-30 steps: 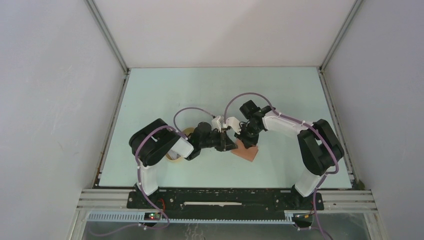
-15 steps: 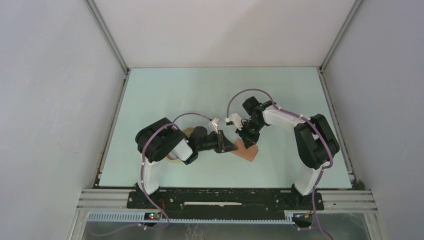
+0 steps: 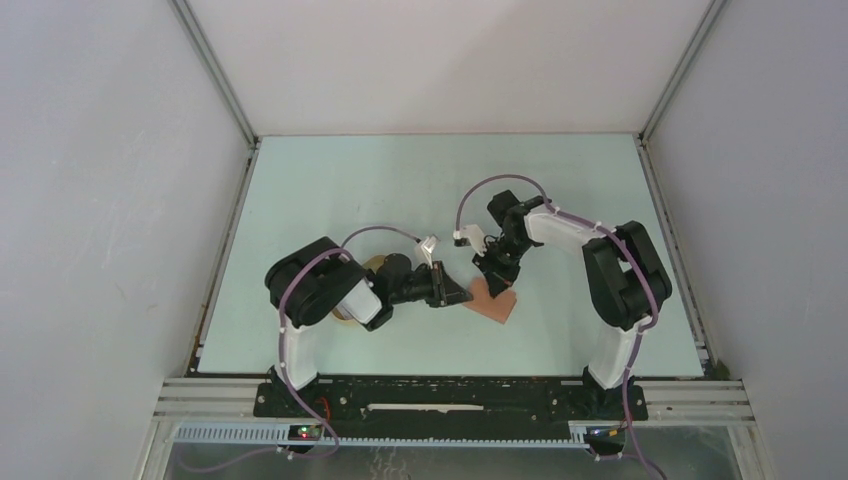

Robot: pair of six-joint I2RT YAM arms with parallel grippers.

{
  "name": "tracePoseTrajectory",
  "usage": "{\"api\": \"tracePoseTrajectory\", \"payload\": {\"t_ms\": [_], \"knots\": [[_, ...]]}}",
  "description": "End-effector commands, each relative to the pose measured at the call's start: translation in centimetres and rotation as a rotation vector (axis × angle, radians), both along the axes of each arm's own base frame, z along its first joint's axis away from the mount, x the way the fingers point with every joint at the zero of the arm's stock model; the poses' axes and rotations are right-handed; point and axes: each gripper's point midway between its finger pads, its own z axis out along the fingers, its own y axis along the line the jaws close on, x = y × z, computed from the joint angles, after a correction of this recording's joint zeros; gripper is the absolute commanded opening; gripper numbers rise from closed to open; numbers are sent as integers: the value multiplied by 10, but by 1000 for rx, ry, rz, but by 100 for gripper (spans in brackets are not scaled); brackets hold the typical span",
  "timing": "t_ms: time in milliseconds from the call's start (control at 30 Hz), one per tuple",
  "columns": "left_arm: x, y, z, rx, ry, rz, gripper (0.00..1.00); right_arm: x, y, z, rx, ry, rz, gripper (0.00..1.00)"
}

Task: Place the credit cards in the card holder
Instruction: Reset both arms

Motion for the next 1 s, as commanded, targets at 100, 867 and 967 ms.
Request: {"api": "tracePoseTrajectory", "payload": {"t_ms": [100, 867, 967], "knots": [[0, 11, 23, 6, -102, 16, 14, -5, 3, 14, 84, 14, -13, 45], [-18, 119, 173, 392, -593, 239, 65, 6, -61, 217, 469, -669, -196, 73], [-19, 142, 197, 394, -619, 326, 84, 4, -82, 244, 487, -764, -294, 85]]}}
